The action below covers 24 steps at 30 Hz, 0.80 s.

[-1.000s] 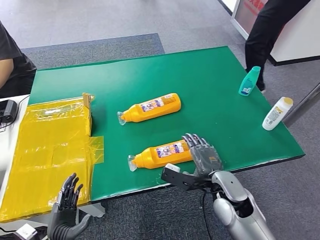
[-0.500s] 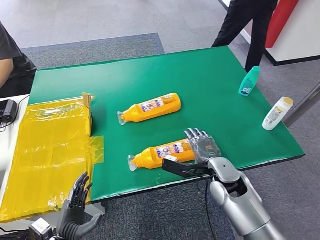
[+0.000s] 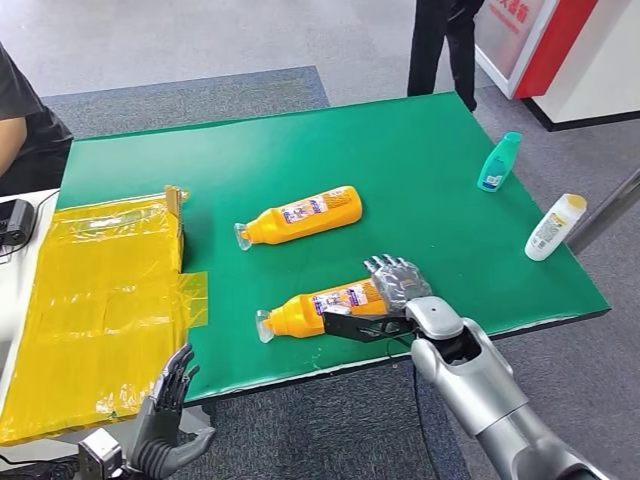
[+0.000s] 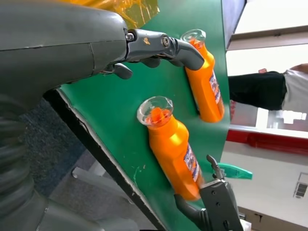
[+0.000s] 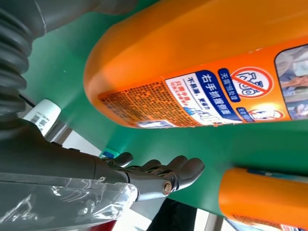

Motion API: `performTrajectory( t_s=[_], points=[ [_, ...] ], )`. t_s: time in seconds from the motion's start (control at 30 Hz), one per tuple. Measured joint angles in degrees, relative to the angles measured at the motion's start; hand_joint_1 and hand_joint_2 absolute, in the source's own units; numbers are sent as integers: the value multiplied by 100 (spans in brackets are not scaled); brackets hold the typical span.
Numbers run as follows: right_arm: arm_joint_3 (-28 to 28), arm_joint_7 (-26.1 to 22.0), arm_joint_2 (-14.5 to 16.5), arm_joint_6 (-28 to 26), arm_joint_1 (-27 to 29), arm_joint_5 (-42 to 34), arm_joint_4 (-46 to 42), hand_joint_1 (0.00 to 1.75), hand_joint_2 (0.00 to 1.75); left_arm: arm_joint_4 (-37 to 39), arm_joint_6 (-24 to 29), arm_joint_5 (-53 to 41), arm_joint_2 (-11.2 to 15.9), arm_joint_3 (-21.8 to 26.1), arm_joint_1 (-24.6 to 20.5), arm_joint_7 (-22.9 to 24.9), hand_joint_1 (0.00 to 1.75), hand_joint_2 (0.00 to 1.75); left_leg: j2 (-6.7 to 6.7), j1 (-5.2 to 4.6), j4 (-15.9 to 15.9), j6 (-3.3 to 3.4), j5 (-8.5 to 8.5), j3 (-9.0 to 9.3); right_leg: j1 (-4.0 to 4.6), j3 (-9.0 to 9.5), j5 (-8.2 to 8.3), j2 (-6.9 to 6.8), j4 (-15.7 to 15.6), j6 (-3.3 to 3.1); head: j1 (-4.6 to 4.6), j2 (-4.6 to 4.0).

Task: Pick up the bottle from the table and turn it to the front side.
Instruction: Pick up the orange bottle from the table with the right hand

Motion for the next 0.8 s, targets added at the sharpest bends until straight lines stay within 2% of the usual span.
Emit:
performTrajectory(
  t_s=[0.33, 0.63, 0.67, 0.77, 0.8],
  points=[
    [354, -164, -2, 267, -617, -241, 796, 0, 175, 201, 125, 163, 121, -280, -86, -13, 0, 175, 0, 0, 0, -2, 4, 0, 0, -2, 5, 0, 0, -3, -1, 0],
    [506, -191, -33, 274, -763, -367, 1249, 1, 175, 335, 187, 235, 201, -434, -133, -14, 0, 175, 0, 0, 0, -2, 5, -1, 0, -3, 6, 0, 0, -4, -1, 0],
    [518, -189, -39, 275, -770, -407, 1279, 34, 175, 345, 195, 262, 211, -451, -135, -14, 0, 175, 0, 0, 0, -2, 5, -1, 0, -3, 6, 0, 0, -4, -1, 0],
    [561, -200, -67, 281, -809, -525, 1378, 164, 175, 375, 220, 349, 248, -525, -148, -14, 0, 175, 0, 0, 0, -2, 5, 0, 0, -4, 6, 0, 0, -4, 0, 0],
    [576, -213, -79, 280, -824, -552, 1407, 175, 175, 384, 230, 367, 261, -549, -153, -14, 0, 175, 0, 0, 0, -2, 5, 0, 0, -3, 6, 0, 0, -4, 0, 0]
  ],
)
